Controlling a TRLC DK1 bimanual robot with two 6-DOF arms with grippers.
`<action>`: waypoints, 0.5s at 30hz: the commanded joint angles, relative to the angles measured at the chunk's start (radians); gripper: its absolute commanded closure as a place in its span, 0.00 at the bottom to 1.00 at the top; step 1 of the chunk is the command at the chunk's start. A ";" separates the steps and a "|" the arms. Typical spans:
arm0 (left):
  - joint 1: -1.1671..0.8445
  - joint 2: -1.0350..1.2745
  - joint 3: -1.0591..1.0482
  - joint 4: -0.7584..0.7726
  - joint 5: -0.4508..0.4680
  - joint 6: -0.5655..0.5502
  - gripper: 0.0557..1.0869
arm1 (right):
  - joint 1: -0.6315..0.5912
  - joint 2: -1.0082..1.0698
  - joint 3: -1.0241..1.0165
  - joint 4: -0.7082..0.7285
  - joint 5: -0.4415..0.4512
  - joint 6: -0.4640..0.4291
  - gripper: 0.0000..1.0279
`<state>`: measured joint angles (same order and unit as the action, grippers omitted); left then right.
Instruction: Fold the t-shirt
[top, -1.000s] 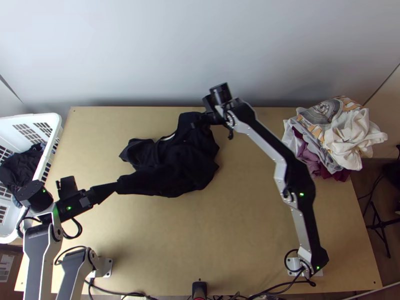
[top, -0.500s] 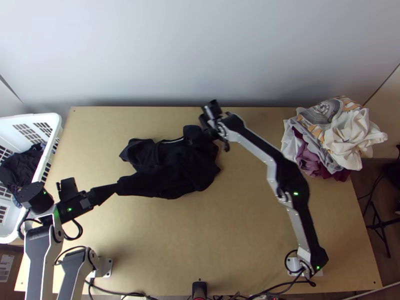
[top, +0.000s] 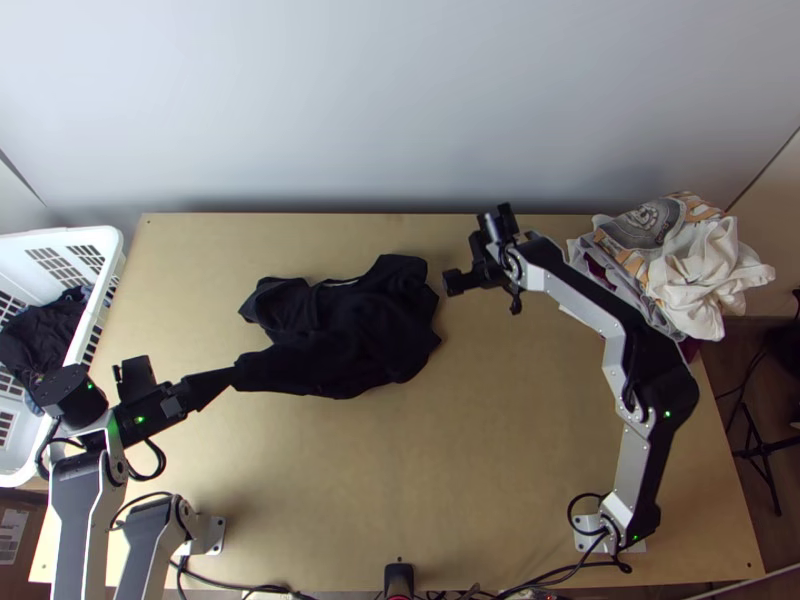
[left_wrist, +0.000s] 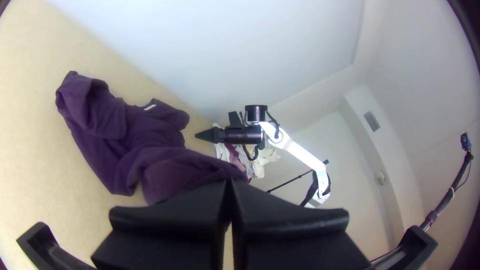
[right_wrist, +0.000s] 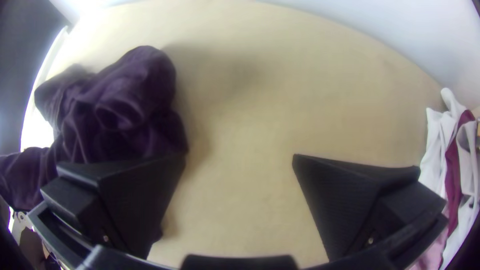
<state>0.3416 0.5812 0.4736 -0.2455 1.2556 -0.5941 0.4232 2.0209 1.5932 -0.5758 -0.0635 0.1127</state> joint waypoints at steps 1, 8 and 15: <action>0.000 0.002 0.002 0.005 -0.007 -0.001 0.96 | 0.020 -0.040 -0.130 0.013 -0.002 0.028 0.04; 0.008 0.000 -0.001 0.006 -0.009 -0.001 0.96 | 0.080 0.018 -0.064 0.031 -0.006 0.091 0.04; 0.008 -0.020 -0.029 0.006 -0.009 0.000 0.96 | 0.085 0.088 0.025 0.030 -0.010 0.102 0.04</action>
<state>0.3481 0.5774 0.4641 -0.2398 1.2465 -0.5945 0.4931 2.0537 1.5604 -0.5461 -0.0677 0.1959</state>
